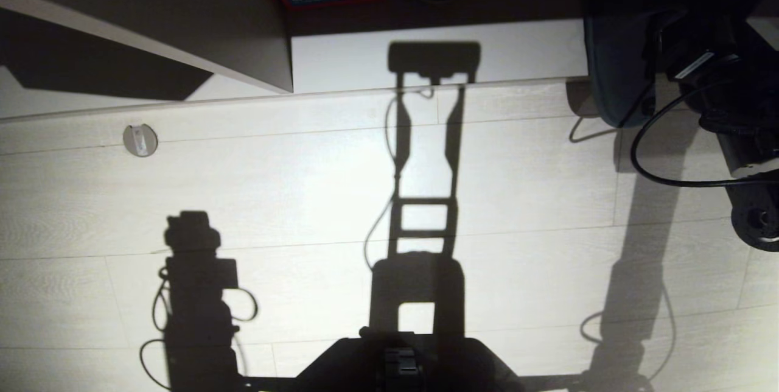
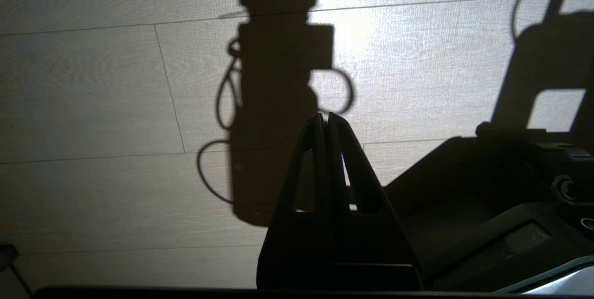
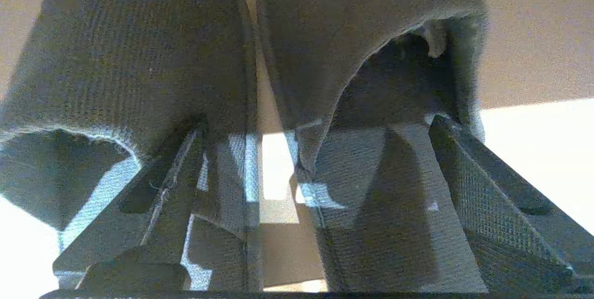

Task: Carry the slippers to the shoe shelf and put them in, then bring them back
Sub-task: Pick up the slippers in the shoe cabinet

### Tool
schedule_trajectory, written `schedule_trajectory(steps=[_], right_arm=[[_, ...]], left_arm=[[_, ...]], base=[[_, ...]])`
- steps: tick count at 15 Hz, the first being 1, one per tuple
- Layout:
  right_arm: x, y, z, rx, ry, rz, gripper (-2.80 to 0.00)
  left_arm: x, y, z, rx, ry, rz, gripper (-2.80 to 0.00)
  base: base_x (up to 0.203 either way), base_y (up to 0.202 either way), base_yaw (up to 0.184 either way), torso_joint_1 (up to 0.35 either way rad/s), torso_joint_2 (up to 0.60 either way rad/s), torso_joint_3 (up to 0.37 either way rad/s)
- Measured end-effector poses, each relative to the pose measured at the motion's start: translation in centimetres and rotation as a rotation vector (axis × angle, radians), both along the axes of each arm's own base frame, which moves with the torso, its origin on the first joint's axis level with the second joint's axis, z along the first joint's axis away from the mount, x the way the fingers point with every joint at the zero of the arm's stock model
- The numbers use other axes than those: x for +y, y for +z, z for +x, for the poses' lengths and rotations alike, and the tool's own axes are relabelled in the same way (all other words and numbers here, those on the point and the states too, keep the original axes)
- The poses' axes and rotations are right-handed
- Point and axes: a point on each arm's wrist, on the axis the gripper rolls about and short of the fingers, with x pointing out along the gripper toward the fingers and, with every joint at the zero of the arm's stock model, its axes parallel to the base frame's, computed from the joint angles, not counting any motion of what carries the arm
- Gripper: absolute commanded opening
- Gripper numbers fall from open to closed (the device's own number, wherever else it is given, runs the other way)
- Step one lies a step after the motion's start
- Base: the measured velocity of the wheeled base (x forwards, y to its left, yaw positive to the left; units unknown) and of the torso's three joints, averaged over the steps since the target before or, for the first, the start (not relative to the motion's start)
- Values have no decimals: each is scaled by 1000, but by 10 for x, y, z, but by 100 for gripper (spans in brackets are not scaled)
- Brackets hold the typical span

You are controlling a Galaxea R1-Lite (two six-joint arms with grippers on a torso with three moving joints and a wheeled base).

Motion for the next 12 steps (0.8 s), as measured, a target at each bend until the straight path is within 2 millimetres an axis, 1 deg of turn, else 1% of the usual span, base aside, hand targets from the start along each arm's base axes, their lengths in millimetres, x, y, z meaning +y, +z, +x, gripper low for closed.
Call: schedule_trajectory(steps=[6,12], right_arm=[[-1,-2,14,-8,-7,-11,0],[8,0,29,-32,9,-29,0]], left_arm=[[0,0,0,0,0,0,-280],[0,0,0,1,-1,0,-280]], base=[[0,0,0,0,0,0],[0,0,0,0,0,0]])
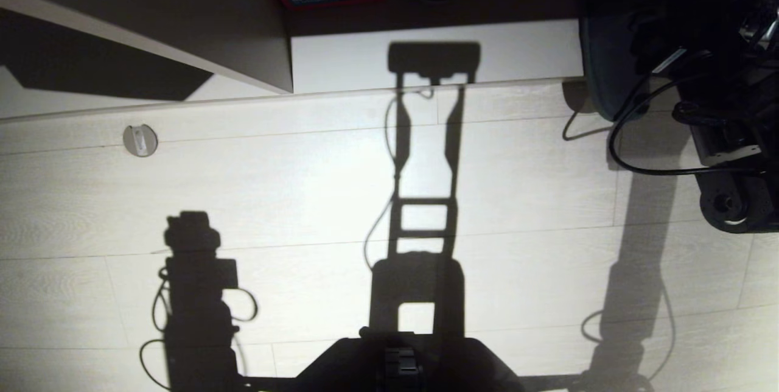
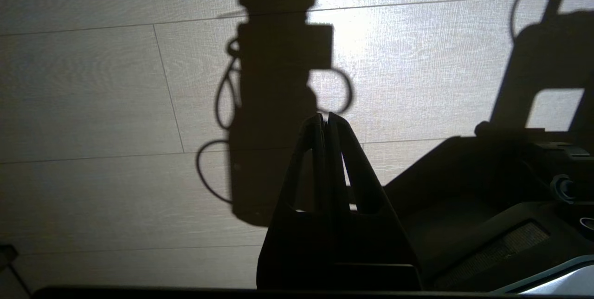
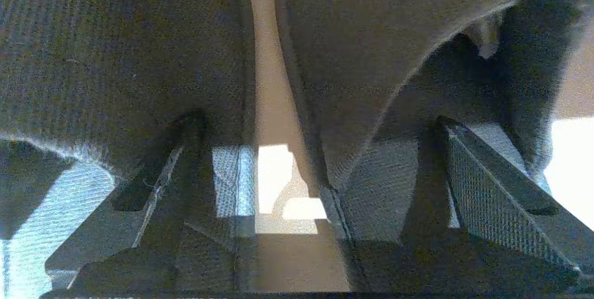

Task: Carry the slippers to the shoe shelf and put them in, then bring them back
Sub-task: Pick up the slippers in the shoe cabinet

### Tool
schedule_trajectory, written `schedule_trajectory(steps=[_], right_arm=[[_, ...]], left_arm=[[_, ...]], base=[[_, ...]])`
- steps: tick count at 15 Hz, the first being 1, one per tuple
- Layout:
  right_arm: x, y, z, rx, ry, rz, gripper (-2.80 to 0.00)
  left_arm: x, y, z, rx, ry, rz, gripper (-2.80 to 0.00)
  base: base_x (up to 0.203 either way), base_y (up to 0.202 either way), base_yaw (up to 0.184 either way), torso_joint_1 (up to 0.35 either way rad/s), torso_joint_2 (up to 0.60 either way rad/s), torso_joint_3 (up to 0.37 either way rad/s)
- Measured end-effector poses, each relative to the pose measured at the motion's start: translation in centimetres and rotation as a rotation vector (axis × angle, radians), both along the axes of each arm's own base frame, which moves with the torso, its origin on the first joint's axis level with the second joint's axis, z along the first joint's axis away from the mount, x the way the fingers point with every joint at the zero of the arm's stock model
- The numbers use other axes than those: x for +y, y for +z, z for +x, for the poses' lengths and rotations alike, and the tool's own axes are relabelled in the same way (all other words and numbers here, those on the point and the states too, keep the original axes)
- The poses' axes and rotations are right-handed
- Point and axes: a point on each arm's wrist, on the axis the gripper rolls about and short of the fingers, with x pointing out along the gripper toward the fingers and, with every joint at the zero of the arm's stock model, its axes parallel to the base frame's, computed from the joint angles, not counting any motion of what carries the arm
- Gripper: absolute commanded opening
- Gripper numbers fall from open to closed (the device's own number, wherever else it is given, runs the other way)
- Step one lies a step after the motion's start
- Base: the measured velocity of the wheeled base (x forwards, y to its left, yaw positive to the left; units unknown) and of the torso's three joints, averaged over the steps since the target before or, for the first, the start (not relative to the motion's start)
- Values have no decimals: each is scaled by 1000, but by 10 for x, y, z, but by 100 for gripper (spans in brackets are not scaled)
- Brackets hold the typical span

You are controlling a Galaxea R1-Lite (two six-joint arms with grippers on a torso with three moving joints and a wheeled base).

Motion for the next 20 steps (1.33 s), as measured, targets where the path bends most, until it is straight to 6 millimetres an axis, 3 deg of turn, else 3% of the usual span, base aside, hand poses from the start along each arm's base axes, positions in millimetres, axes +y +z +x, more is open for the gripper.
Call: schedule_trajectory(steps=[16,17,20], right_arm=[[1,8,15,-49,-8,-16,0],[1,8,15,-49,-8,-16,-280],[1,8,14,-52,-8,-16,-280]], left_arm=[[0,0,0,-1,1,0,-280],[0,0,0,-1,0,0,-280],[0,0,0,-1,1,0,-280]], base=[[0,0,0,0,0,0],[0,0,0,0,0,0],[0,0,0,0,0,0]])
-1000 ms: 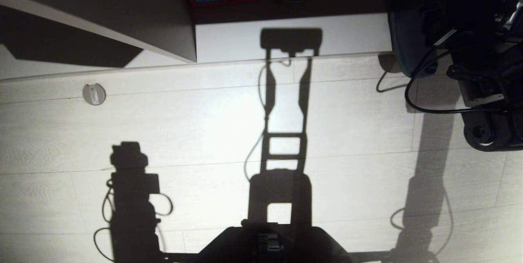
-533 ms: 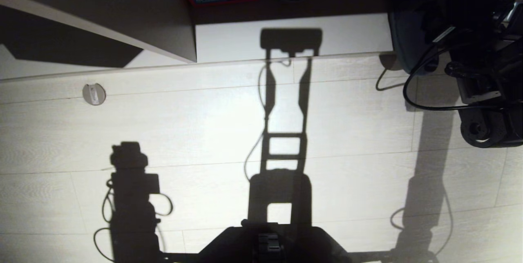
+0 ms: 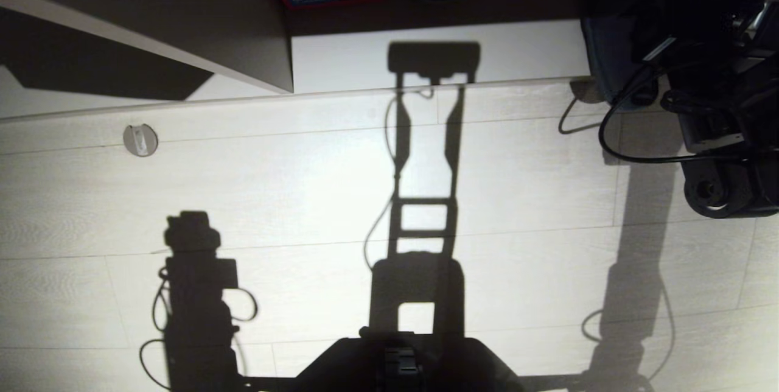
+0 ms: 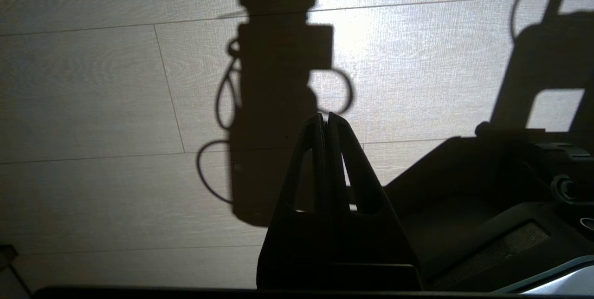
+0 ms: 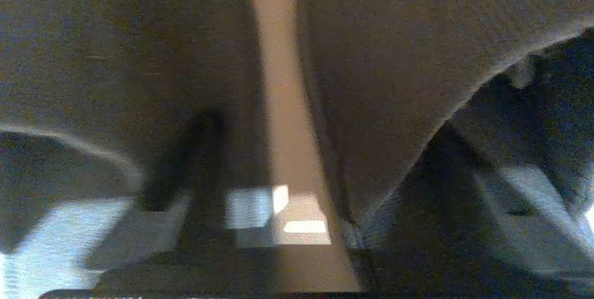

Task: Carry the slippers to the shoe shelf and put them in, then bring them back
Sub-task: Pick up the slippers in the shoe cabinet

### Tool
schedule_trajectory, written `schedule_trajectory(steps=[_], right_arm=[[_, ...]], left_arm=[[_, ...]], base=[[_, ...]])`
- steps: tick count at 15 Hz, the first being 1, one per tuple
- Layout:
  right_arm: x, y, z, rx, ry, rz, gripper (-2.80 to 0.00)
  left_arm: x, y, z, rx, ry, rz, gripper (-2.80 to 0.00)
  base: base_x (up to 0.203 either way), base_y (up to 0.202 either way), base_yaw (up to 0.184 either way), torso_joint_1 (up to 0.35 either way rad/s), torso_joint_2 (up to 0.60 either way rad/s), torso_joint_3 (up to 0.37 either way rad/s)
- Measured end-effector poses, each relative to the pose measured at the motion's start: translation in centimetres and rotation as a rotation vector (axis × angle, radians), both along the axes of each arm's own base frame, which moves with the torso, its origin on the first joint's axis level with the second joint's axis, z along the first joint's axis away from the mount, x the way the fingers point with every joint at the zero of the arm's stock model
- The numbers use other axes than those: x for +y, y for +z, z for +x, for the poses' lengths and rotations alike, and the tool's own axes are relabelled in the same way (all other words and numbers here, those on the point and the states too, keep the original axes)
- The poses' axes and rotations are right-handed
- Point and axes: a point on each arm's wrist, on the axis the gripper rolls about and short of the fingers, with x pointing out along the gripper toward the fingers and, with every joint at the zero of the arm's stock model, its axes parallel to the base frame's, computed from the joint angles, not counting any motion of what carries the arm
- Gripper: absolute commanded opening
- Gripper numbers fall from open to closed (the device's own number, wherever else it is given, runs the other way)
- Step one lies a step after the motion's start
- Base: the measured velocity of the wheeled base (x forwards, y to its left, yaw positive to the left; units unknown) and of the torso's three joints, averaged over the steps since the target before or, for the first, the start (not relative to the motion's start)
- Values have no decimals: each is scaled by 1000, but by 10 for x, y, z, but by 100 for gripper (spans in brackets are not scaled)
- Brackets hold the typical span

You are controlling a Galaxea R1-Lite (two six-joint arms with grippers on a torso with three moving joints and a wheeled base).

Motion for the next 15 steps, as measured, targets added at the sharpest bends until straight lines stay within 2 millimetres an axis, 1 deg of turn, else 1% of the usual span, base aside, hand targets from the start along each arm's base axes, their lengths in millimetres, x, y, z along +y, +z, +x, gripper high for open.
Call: schedule_trajectory(steps=[10,15], right_arm=[[-1,3,-4,-3,-2,2,-280],[-1,10,-20,-11,2,8,-280]], left_arm=[[0,0,0,0,1,0,-280],[0,0,0,0,0,0,-280]], base=[[0,0,0,0,0,0],[0,0,0,0,0,0]])
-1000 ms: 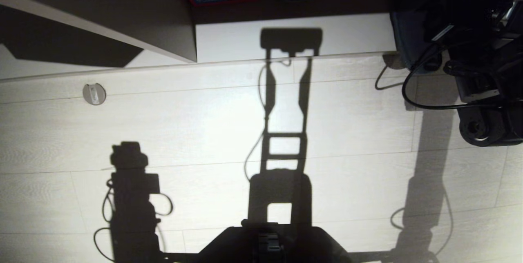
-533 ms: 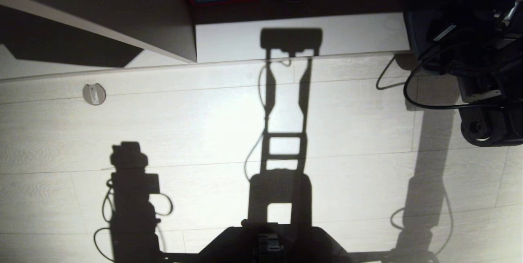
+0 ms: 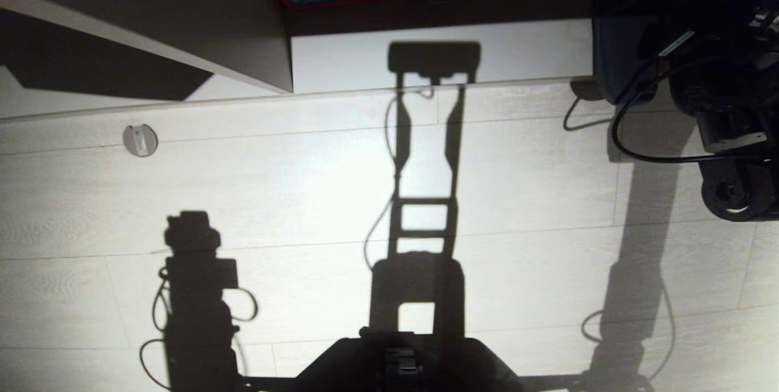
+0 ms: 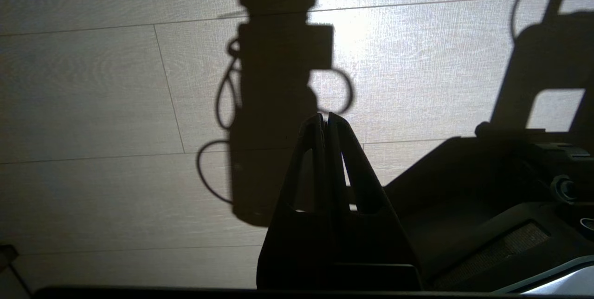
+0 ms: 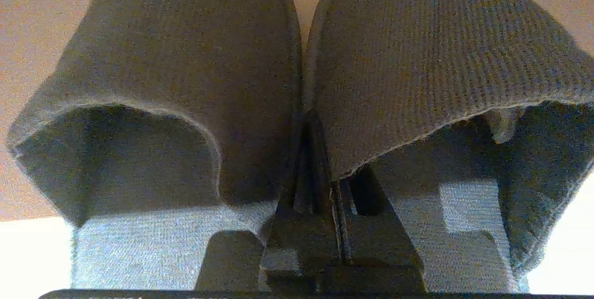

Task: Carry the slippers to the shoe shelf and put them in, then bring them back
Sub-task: Pick up the slippers in the shoe cabinet

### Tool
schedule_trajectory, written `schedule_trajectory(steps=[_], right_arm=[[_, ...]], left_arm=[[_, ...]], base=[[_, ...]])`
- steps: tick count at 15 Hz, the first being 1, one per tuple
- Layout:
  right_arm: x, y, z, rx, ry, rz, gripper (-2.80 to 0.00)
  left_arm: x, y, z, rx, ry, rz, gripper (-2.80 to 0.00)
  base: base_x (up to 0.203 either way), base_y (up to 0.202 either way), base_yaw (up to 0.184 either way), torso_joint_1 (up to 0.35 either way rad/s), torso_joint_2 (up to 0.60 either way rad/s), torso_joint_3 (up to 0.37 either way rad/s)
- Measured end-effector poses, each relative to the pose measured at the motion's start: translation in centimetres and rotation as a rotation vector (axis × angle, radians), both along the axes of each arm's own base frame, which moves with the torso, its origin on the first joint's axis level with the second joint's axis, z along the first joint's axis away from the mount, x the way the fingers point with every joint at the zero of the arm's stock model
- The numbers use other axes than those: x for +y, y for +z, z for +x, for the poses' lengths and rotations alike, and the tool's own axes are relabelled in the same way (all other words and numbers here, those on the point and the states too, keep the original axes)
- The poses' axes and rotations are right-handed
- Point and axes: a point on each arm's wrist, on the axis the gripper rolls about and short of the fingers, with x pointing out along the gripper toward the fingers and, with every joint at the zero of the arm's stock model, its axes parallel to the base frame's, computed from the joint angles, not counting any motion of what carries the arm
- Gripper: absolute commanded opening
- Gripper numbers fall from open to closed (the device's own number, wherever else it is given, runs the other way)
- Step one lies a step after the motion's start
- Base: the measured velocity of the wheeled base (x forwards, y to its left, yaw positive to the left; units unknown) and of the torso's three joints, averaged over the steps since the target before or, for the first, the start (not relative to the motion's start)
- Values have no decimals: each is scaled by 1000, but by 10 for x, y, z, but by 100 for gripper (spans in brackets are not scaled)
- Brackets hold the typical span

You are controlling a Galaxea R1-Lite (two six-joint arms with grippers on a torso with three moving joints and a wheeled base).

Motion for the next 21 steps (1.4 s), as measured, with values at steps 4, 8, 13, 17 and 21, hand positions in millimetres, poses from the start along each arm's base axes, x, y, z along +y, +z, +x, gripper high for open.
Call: schedule_trajectory(steps=[4,8,13,17,21], right_arm=[[0,11,-22,-17,-3,4,-280],[1,20,-41,-37,-3,3,-280],[1,22,-44,-46,-1,-3,-280],[0,18,-26,-43,-8,-11,-280],[-1,13,-5,-47,-16,-20,-280]], left_arm=[[0,0,0,1,0,0,-280],[0,0,0,0,0,0,-280],[0,0,0,0,0,0,-280],[0,0,0,0,0,0,-280],[0,0,0,1,0,0,-280]], base=[[0,0,0,0,0,0],[0,0,0,0,0,0],[0,0,0,0,0,0],[0,0,0,0,0,0],[0,0,0,0,0,0]])
